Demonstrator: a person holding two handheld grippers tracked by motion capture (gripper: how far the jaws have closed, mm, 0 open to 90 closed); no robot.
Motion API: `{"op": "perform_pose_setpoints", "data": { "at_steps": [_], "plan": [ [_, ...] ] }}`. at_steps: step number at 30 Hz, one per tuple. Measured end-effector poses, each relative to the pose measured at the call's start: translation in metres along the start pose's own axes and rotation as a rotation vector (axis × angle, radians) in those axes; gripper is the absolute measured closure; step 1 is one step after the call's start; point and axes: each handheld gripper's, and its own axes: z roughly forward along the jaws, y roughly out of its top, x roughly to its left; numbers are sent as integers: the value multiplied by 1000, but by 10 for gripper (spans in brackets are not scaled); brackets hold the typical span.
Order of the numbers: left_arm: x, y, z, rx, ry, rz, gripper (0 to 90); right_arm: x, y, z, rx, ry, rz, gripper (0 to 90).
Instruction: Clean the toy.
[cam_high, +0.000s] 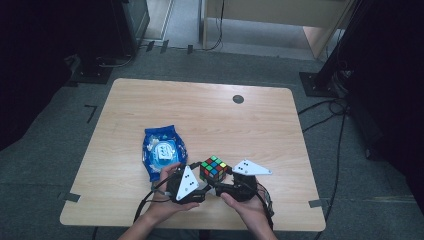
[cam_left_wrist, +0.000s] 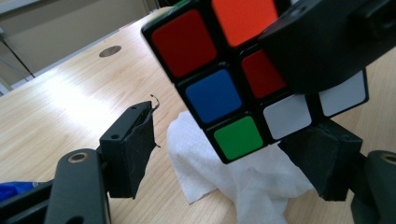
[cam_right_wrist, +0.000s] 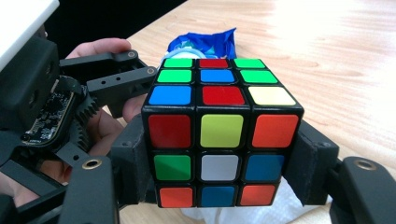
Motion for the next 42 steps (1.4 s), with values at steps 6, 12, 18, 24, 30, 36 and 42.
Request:
{"op": "perform_pose_setpoints", "data": {
  "at_steps": [6, 12, 18, 24, 30, 36, 42],
  "plan": [
    [-5, 2, 1, -12, -18, 11, 230, 1, -1, 4, 30, 0, 6, 344],
    [-6, 3, 1, -12, -24, 23, 220, 2, -2, 7, 49, -4, 13, 345],
    [-7, 2, 2, -1, -14, 47, 242, 0, -3, 8, 57, -1, 49, 345],
    [-9, 1, 3, 8, -4, 60, 276, 0, -3, 8, 50, -5, 60, 345],
    [-10, 0, 1, -4, 1, 70, 297, -1, -2, 6, 40, 13, 82, 344],
    [-8, -2, 0, -16, -2, 52, 311, -2, -1, 4, 33, 23, 94, 341],
    [-3, -2, -3, -34, 13, 17, 332, -4, -2, 3, 21, 44, 118, 344]
  ]
}}
